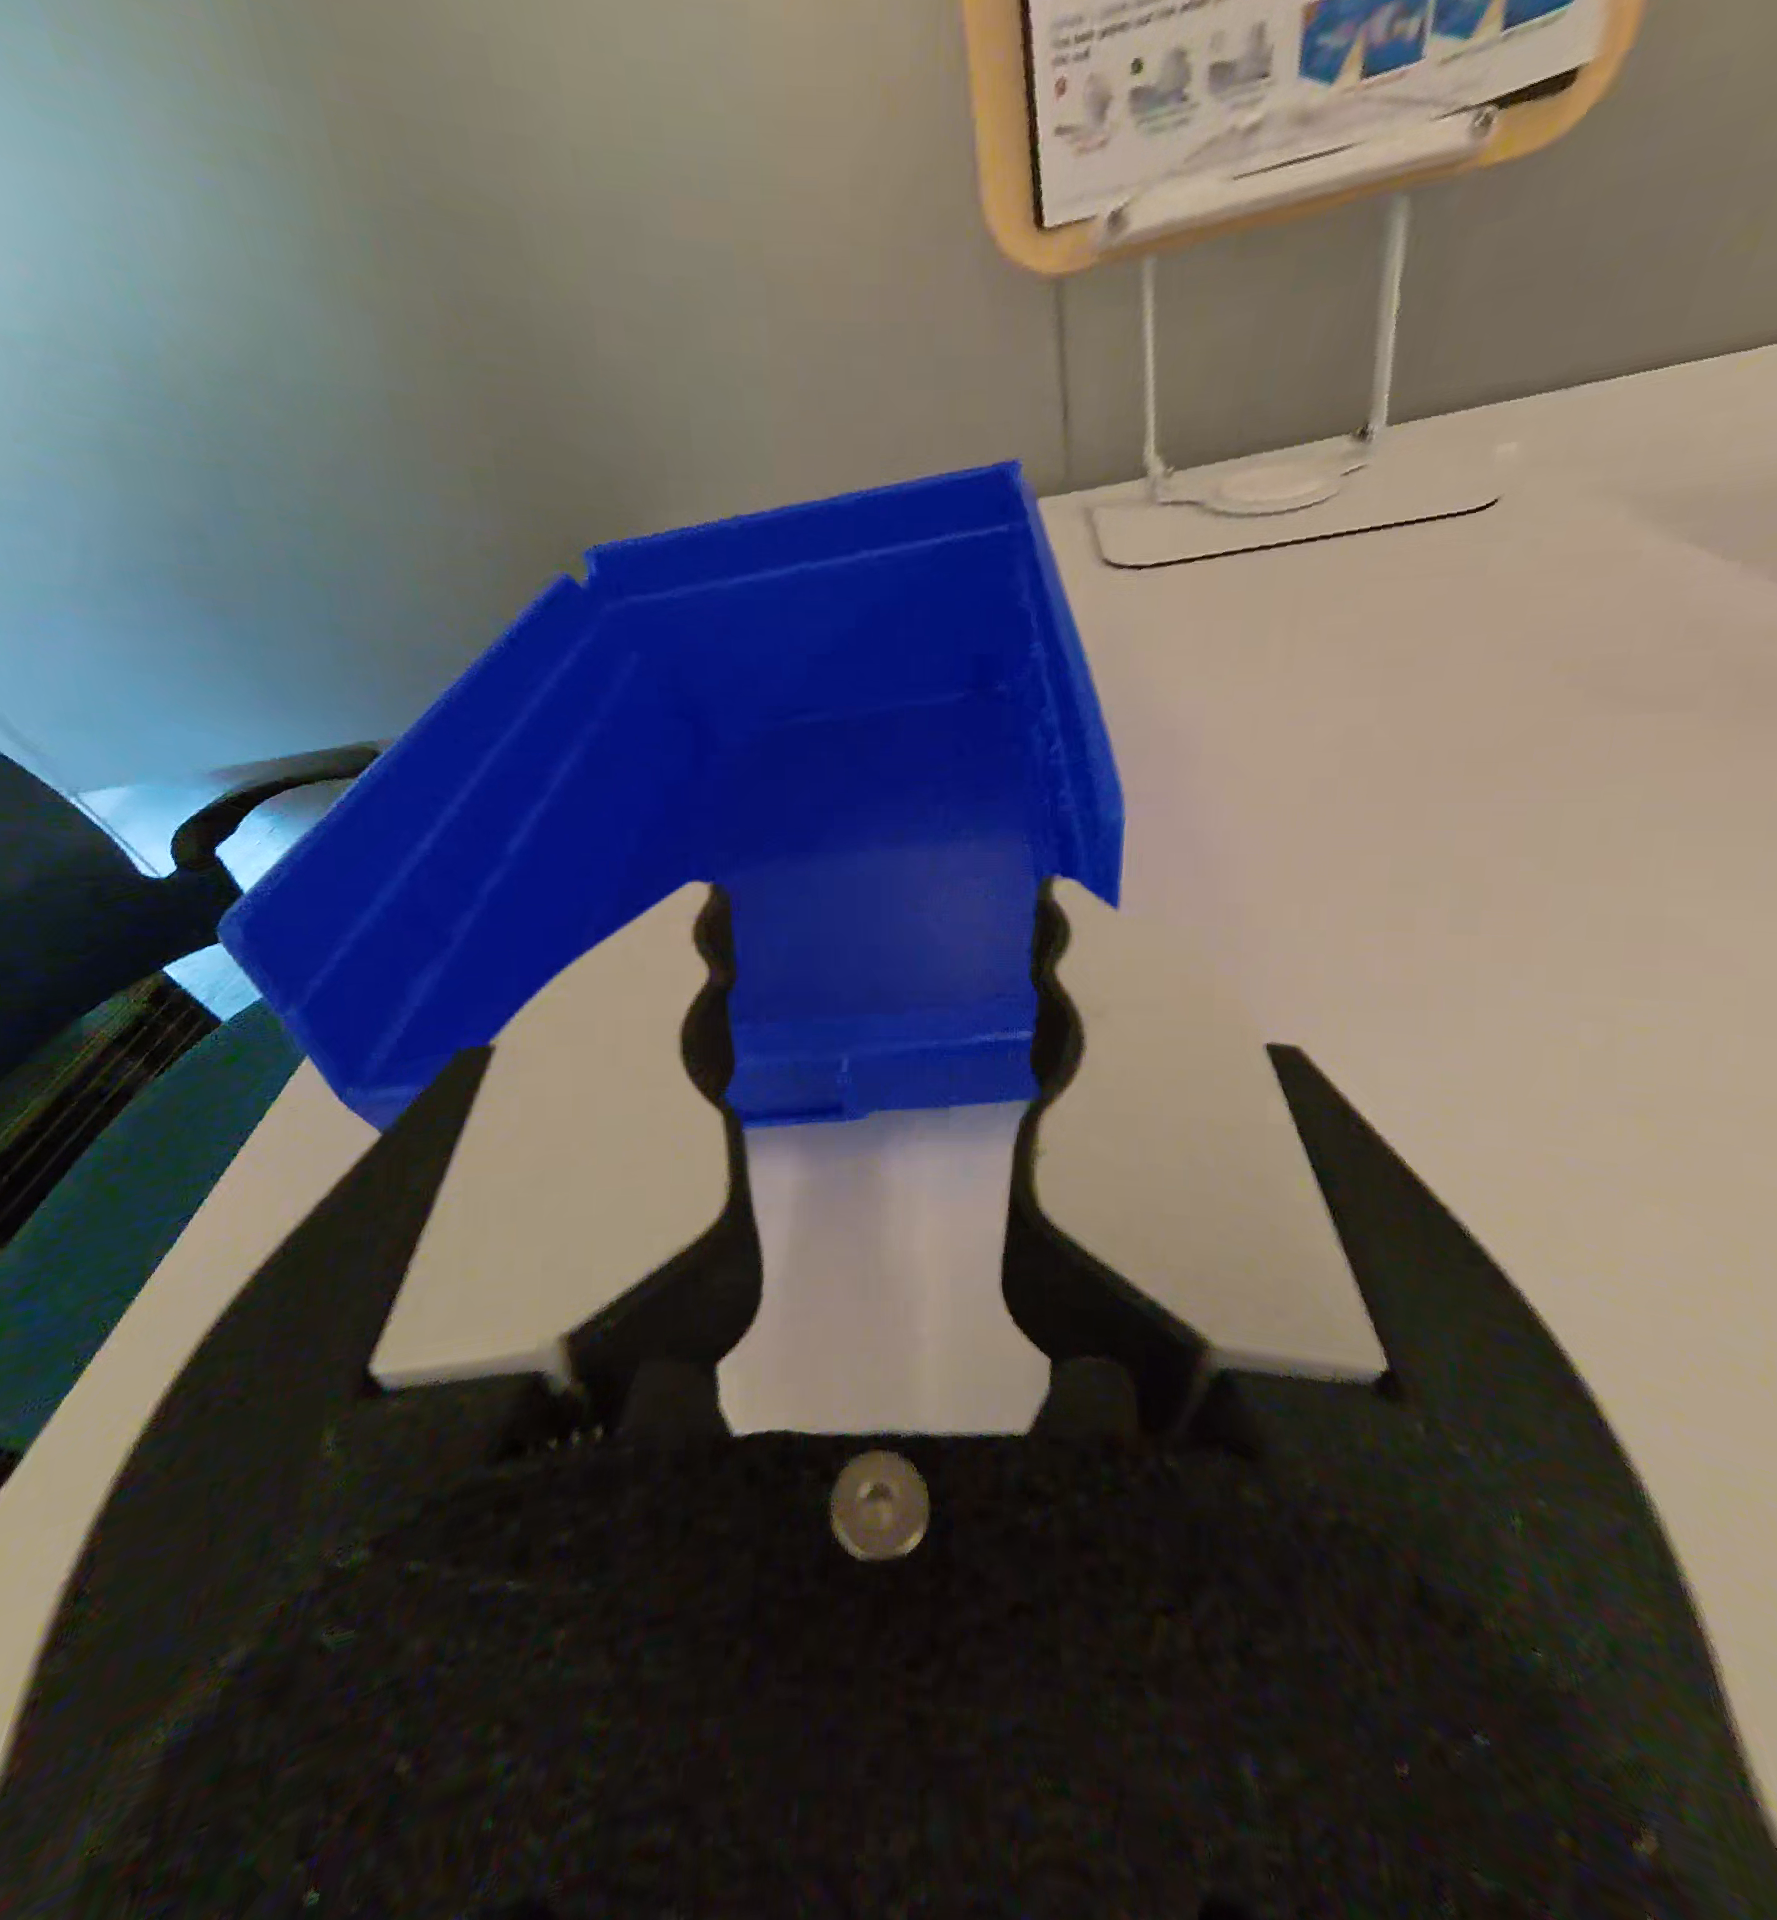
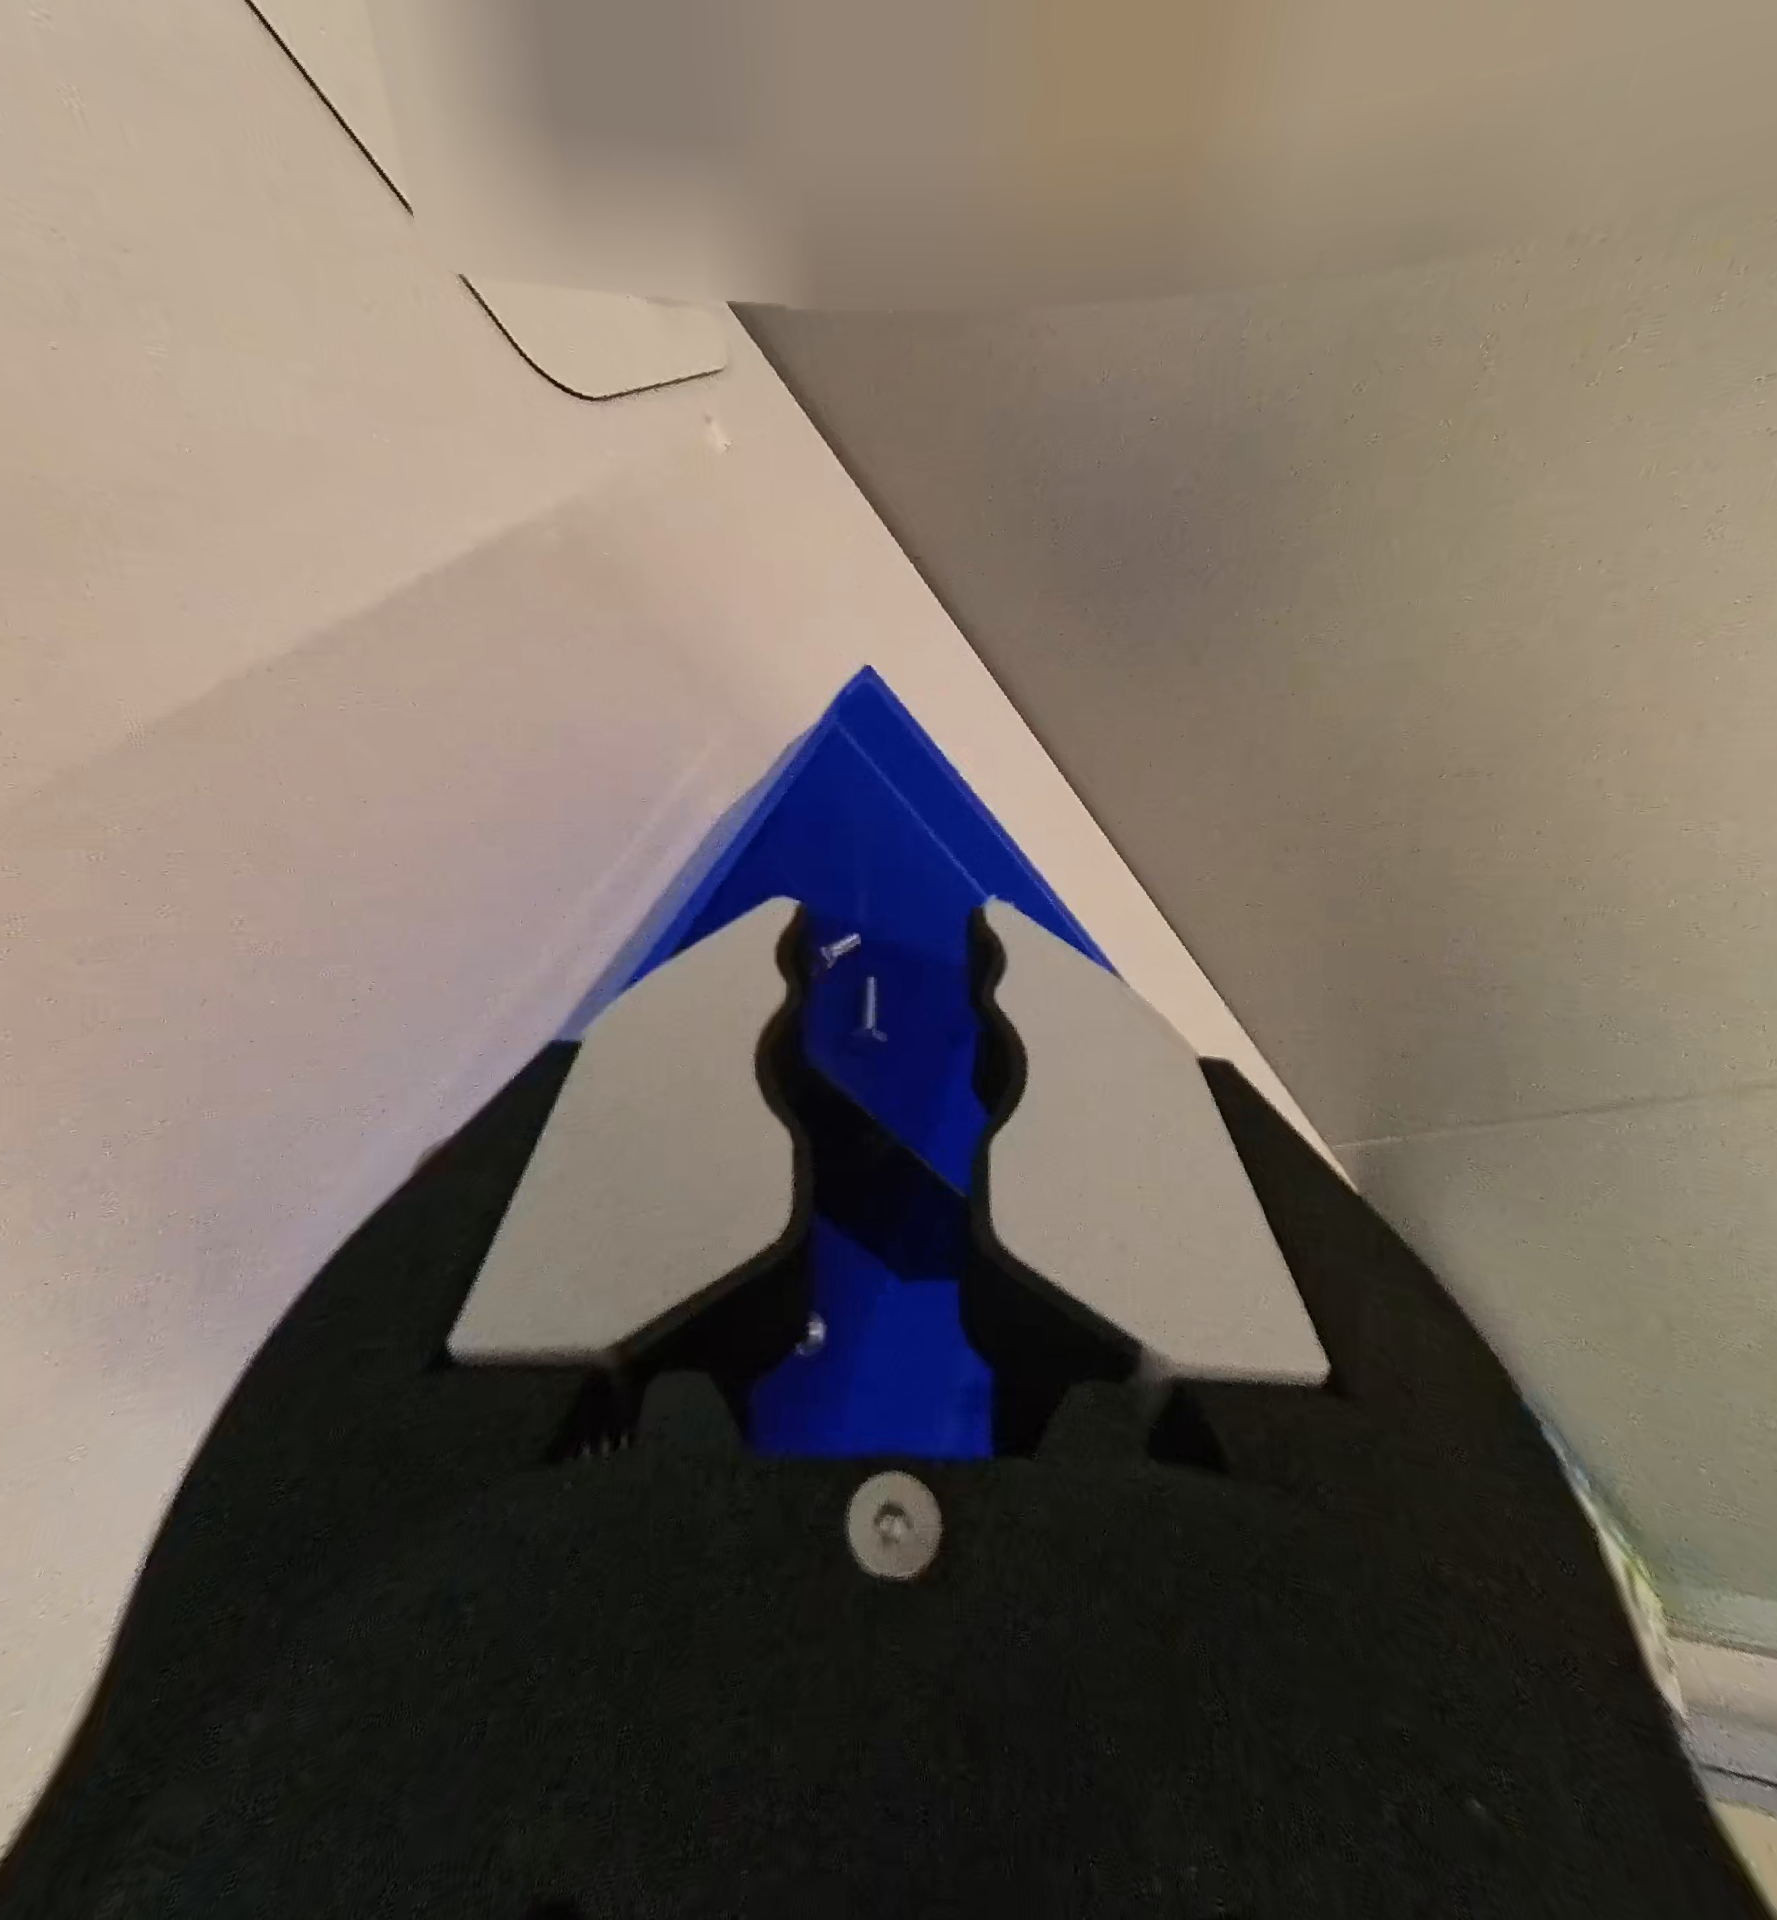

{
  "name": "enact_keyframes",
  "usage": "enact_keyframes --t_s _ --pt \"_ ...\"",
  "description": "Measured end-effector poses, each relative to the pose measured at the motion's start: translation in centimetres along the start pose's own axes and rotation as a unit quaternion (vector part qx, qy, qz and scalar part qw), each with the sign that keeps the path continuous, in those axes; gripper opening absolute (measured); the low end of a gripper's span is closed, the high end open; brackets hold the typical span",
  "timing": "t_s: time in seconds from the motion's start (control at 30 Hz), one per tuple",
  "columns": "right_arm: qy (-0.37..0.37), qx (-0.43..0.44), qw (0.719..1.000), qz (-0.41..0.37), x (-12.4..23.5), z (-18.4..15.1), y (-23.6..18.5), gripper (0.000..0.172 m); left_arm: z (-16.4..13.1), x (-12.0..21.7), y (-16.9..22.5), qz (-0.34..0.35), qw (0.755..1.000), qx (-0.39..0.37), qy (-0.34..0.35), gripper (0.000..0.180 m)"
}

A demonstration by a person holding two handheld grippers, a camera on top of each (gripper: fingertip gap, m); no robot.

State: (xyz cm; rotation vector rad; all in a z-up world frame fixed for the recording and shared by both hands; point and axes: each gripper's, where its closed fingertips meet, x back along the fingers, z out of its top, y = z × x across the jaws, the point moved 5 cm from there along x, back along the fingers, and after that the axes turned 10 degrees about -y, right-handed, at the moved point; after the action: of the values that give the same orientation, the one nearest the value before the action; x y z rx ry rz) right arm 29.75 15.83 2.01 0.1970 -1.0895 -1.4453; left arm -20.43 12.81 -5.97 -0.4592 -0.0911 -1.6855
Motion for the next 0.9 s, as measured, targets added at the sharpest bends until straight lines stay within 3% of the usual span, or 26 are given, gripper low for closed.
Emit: enact_keyframes --t_s 0.17,0.4,0.47,0.57,0.67,0.8,0.9 --pt "0.065 -0.081 0.991 0.081 2.7 -1.1 -1.7 0.033 -1.5 -1.3 -0.3 -0.016 0.999 0.012 -0.030 0.054" --pt "0.125 -0.215 0.952 0.176 7.2 -7.6 -5.4 0.055 -1.9 -2.3 0.8 -0.041 0.998 0.013 -0.039 0.052" --pt "0.117 -0.227 0.950 0.177 7.0 -8.5 -5.9 0.059 -1.8 -2.4 1.3 -0.054 0.998 0.013 -0.040 0.052" --pt "0.078 -0.220 0.953 0.195 5.1 -8.4 -7.5 0.079 -1.5 -2.7 2.4 -0.080 0.996 0.009 -0.040 0.052" --pt "0.065 -0.228 0.957 0.168 3.2 -8.3 -8.5 0.088 -1.3 -3.2 2.8 -0.081 0.996 0.006 -0.045 0.052" --pt "0.051 -0.231 0.966 0.100 1.5 -8.3 -8.6 0.081 -1.0 -4.3 3.2 -0.085 0.995 0.006 -0.055 0.048" --pt "0.041 -0.231 0.969 0.073 0.7 -8.5 -8.3 0.061 -1.0 -4.9 3.6 -0.075 0.995 -0.006 -0.064 0.044"
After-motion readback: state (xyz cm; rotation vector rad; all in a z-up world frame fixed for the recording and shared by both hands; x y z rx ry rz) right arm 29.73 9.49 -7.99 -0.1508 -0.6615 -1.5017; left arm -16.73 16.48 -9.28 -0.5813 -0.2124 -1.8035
